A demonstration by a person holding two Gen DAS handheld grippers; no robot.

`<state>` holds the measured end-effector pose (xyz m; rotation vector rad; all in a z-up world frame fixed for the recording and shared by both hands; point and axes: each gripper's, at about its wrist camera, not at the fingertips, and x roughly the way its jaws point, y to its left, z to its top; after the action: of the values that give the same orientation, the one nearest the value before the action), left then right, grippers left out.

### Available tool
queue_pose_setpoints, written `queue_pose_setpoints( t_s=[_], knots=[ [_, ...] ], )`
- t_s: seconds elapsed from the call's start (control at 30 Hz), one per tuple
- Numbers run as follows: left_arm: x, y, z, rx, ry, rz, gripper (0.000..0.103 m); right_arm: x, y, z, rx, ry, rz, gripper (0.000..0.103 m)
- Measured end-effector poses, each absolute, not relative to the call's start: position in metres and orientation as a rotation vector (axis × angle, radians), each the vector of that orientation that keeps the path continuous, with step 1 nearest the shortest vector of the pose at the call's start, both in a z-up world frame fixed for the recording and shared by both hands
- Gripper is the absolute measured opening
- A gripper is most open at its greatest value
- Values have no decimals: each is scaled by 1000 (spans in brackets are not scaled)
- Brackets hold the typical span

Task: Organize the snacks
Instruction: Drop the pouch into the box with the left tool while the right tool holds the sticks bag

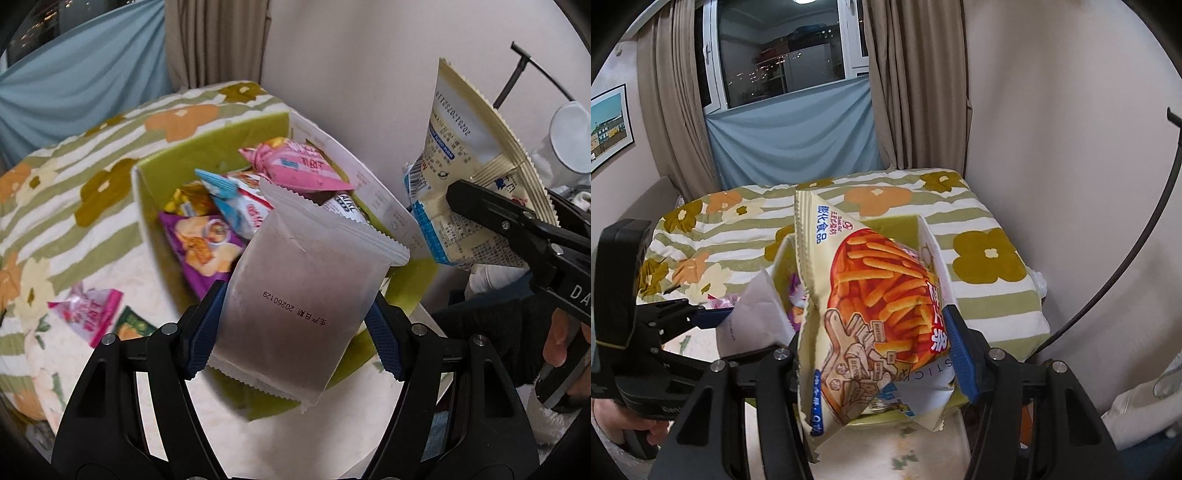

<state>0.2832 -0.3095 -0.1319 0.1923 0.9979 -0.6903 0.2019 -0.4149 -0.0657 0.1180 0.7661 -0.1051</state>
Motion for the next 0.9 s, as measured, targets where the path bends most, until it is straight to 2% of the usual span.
queue_pose_setpoints(
  t_s=[0.13,0.17,0.2,0.3,0.9],
  knots=[
    [286,-322,-148,201,1022,-636,71,206,-431,-75,127,785,-85,54],
    [285,-323,-148,208,1015,-615,75,207,-433,-77,127,791,-79,54],
    [285,-323,-148,214,1012,-591,83,208,-435,-79,127,799,-70,54],
    [285,-320,-144,199,1000,-553,95,209,-438,-83,114,814,-45,54],
    [258,-282,-132,176,1027,-386,96,231,-446,-81,67,831,41,54]
  ],
)
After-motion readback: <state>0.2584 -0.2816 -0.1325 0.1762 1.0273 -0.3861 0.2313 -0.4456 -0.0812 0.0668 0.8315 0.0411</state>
